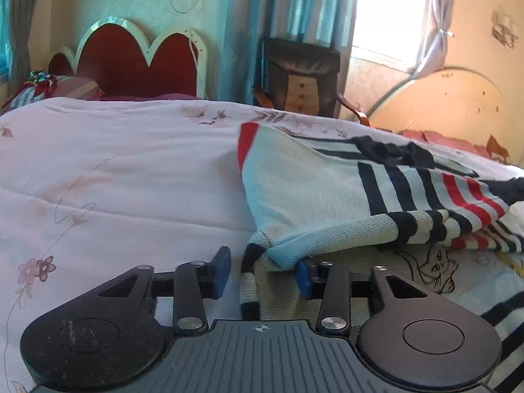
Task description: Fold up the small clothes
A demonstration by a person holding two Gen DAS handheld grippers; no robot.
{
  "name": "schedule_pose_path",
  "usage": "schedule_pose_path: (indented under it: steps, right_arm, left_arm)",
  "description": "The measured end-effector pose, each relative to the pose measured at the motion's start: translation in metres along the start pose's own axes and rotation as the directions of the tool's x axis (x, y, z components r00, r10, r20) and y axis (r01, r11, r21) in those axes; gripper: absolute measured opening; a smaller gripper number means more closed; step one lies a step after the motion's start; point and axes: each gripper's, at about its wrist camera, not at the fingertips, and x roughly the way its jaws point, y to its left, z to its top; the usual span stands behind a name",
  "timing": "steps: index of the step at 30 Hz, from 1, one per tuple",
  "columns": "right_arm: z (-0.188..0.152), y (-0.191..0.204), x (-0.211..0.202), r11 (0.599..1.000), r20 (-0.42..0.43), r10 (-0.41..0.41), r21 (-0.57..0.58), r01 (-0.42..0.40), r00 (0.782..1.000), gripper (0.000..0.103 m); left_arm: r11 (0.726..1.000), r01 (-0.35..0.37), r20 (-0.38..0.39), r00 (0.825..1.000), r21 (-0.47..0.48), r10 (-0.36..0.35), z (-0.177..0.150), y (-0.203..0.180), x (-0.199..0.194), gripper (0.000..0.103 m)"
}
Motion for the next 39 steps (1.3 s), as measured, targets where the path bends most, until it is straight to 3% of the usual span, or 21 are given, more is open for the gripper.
schedule_pose_path:
  steps: [3,5,7,10,15,21,22,23,25,28,31,33,34,36,37,39]
  right_arm:
    - [-0.006,-0.016,0.012,0.999,-0.088,-0.012,0.03,0.014,0.996,0.006]
    - [-0.012,-0.017,0.01,1.0,-0.088,-0.017,0.021,0.019,0.996,0.006]
    - [-0.017,-0.017,0.011,0.999,-0.091,-0.014,0.033,0.017,0.996,0.006]
    - [-0.021,-0.018,0.016,0.999,-0.106,-0.021,0.027,0.024,0.994,0.006]
    - [-0.02,-0.01,0.004,1.0,-0.084,0.004,-0.009,-0.005,0.996,0.006]
    - [-0.034,-0.019,0.016,0.999,-0.15,-0.043,-0.013,0.042,0.988,0.006]
    - [-0.035,-0.019,0.015,0.999,-0.151,-0.042,-0.015,0.04,0.988,0.006]
    - [-0.033,-0.019,0.012,0.999,-0.146,-0.034,-0.013,0.033,0.989,0.011]
    - [-0.028,-0.014,-0.004,0.999,-0.088,-0.036,-0.037,0.033,0.995,0.02]
    - [-0.019,0.002,-0.013,0.994,-0.04,0.023,-0.106,-0.027,0.999,0.018]
    - [-0.022,0.021,0.015,0.984,-0.107,0.019,-0.174,-0.038,0.994,0.017]
    - [-0.031,0.026,0.033,0.977,-0.155,-0.023,-0.214,-0.011,0.988,0.014]
    - [-0.038,0.024,0.042,0.97,-0.194,-0.075,-0.241,0.026,0.978,0.012]
    - [-0.036,0.021,0.036,0.971,-0.192,-0.062,-0.239,0.015,0.979,0.014]
    - [-0.031,0.022,0.03,0.972,-0.178,-0.052,-0.236,0.009,0.983,0.02]
    - [-0.021,0.024,0.021,0.971,-0.109,-0.014,-0.241,-0.013,0.994,0.022]
  left_arm:
    - [1.0,0.016,0.02,1.0,-0.004,-0.016,0.002,-0.001,-0.006,0.032]
    - [1.0,0.025,0.036,0.999,-0.011,-0.025,0.007,-0.002,-0.01,0.032]
    - [1.0,0.024,0.003,1.0,-0.021,-0.024,0.008,0.001,-0.004,0.032]
    - [0.99,0.057,-0.007,0.998,-0.132,-0.059,0.004,0.018,0.002,0.032]
    - [0.984,0.061,-0.012,0.998,-0.168,-0.064,-0.003,0.021,0.006,0.032]
    - [0.992,0.082,-0.064,0.994,-0.098,-0.088,0.003,0.02,0.002,0.033]
    - [0.993,0.088,-0.068,0.993,-0.074,-0.093,0.004,0.021,-0.005,0.038]
    - [0.995,0.089,-0.052,0.994,-0.051,-0.092,0.005,0.02,-0.016,0.056]
    - [0.996,0.089,0.038,0.995,0.006,-0.089,0.012,0.01,-0.04,0.07]
    - [0.986,0.158,0.075,0.984,0.059,-0.162,0.029,-0.02,-0.035,0.07]
    - [0.979,0.202,-0.007,0.979,0.036,-0.202,0.033,-0.042,0.008,0.07]
    - [0.981,0.187,-0.097,0.978,0.042,-0.182,0.026,-0.051,0.03,0.07]
    - [0.98,0.188,-0.084,0.98,0.063,-0.182,0.025,-0.053,0.028,0.071]
    - [0.978,0.207,-0.044,0.978,0.035,-0.206,0.035,-0.049,0.021,0.071]
    - [0.977,0.213,0.008,0.977,0.027,-0.214,0.042,-0.045,0.017,0.071]
    - [0.979,0.198,0.036,0.979,0.038,-0.199,0.06,-0.04,0.025,0.071]
